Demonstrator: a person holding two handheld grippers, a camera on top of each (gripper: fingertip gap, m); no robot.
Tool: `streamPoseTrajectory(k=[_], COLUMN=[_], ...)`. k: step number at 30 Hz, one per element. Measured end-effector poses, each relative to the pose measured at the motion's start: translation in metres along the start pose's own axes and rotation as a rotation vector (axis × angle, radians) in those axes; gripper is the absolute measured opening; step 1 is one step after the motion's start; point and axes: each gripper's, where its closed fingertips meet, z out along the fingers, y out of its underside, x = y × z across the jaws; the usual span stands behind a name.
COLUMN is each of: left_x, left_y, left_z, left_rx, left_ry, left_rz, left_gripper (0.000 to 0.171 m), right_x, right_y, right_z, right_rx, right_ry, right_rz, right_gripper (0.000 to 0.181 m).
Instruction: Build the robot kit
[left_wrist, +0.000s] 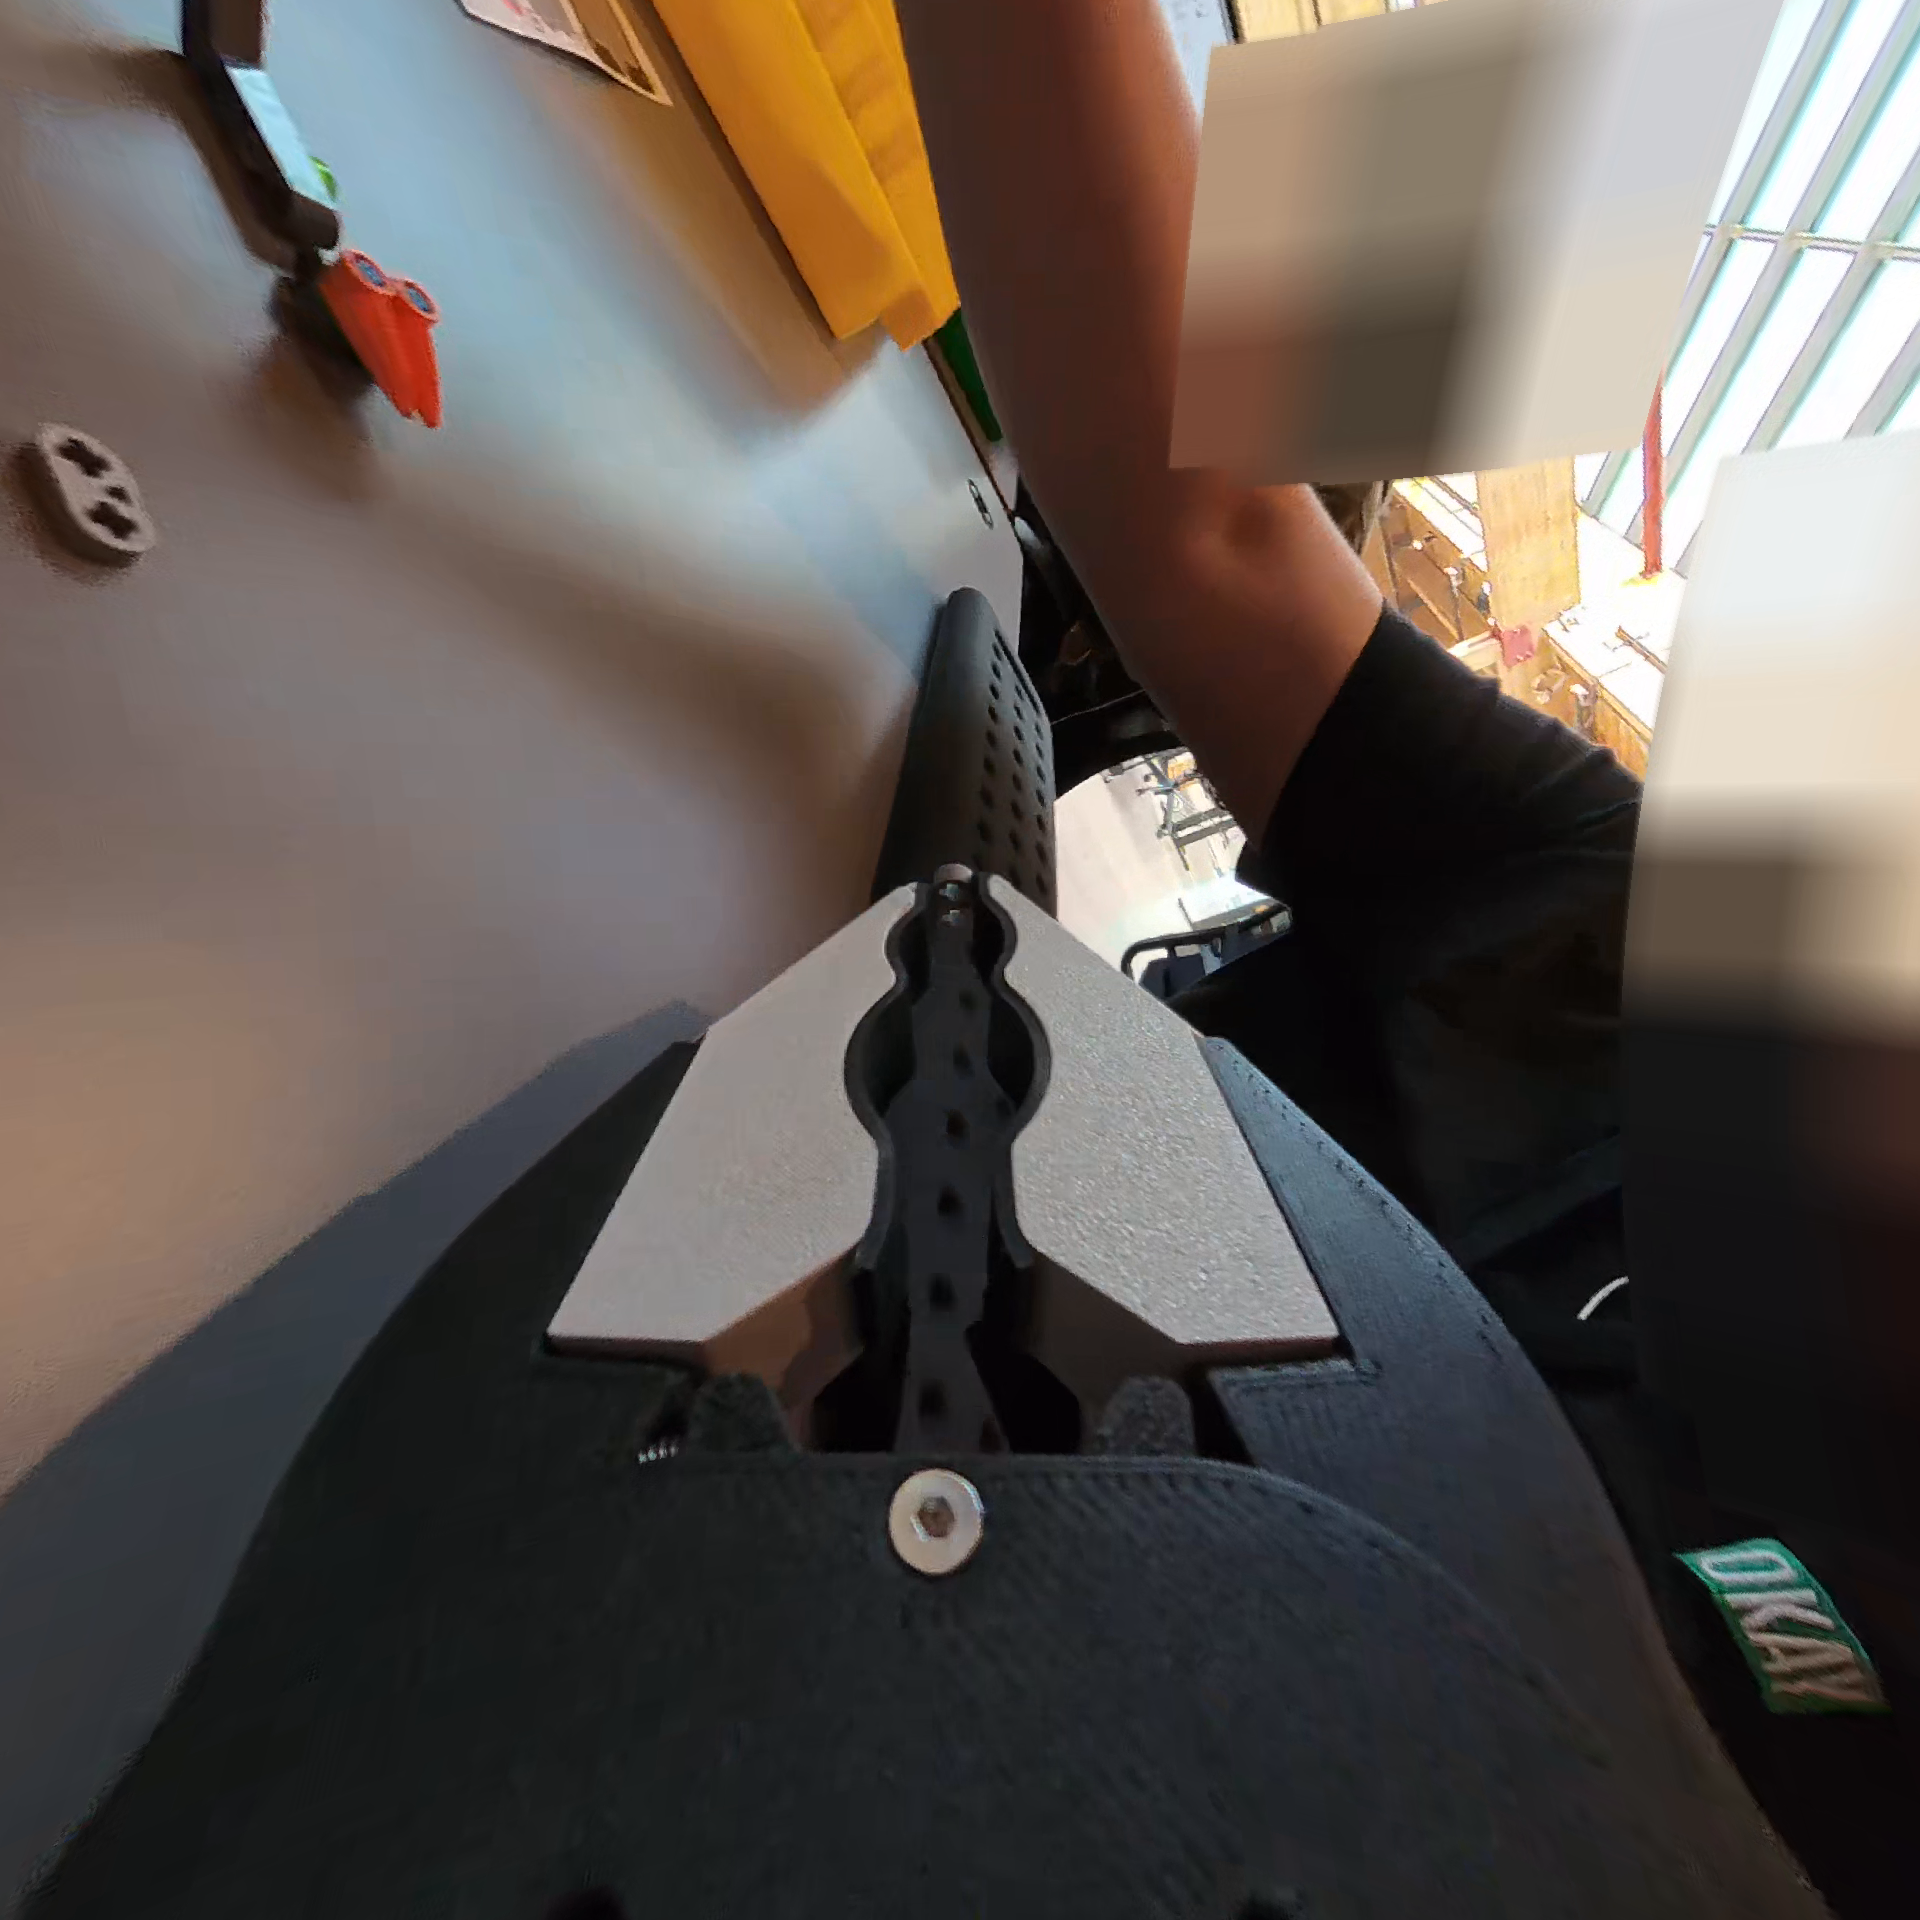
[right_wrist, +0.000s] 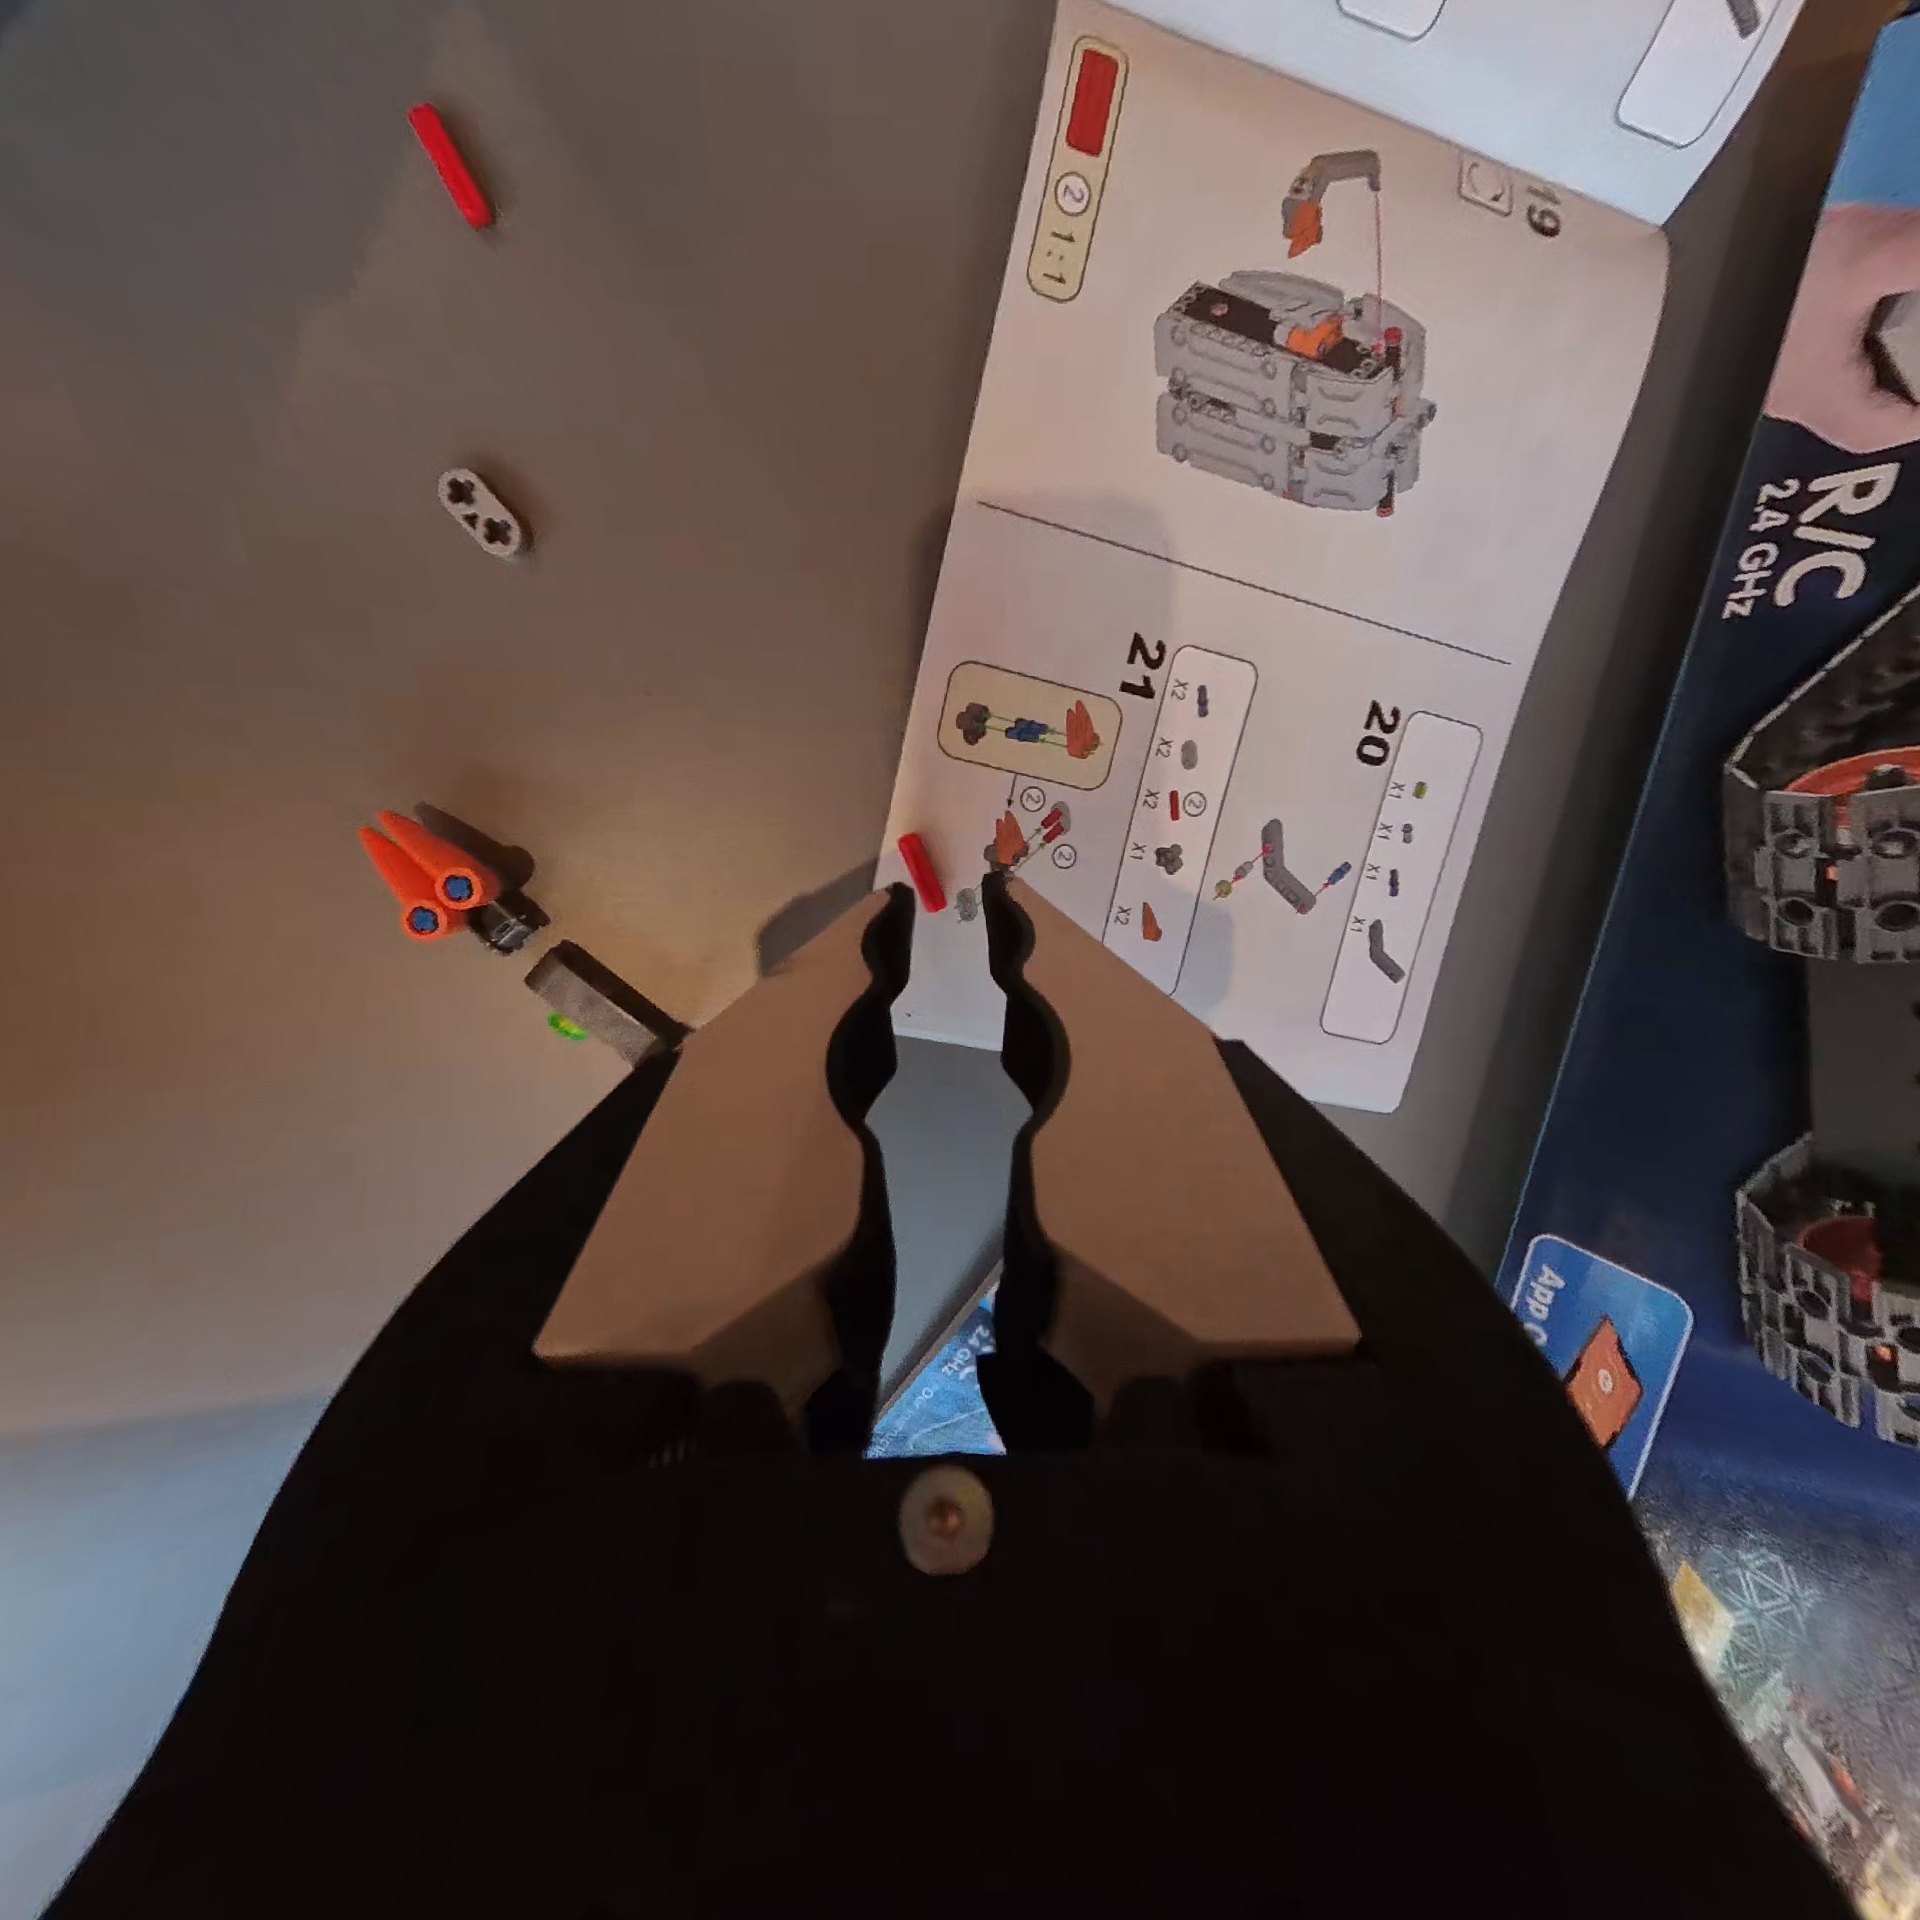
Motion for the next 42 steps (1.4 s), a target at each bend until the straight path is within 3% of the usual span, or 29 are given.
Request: streamPoseTrajectory(k=[8, 14, 16, 22, 29, 42], left_x=[-0.019, -0.008, -0.009, -0.022, -0.019, -0.004], left_y=[-0.006, -0.013, -0.014, -0.005, -0.010, -0.012], left_z=[-0.002, -0.009, -0.010, -0.005, -0.010, -0.009], left_rx=[0.000, 0.070, 0.079, 0.020, 0.073, 0.082], left_ry=[-0.119, -0.095, -0.087, -0.109, -0.057, 0.059], left_rz=[0.003, 0.063, 0.038, -0.061, -0.107, -0.116], left_gripper=[0.005, 0.005, 0.004, 0.005, 0.004, 0.005], right_x=[-0.011, -0.091, -0.126, -0.146, -0.155, -0.166], right_y=[-0.003, -0.072, -0.080, -0.077, -0.076, -0.100], right_z=[0.003, -0.040, -0.044, -0.031, -0.032, -0.041], right_rx=[-0.021, 0.246, 0.306, 0.421, 0.315, 0.288], right_ry=[-0.026, 0.024, -0.009, 0.169, 0.571, 0.779], right_rz=[0.012, 0.000, 0.040, 0.108, -0.114, -0.303], right_gripper=[0.004, 0.003, 0.003, 0.003, 0.003, 0.003])
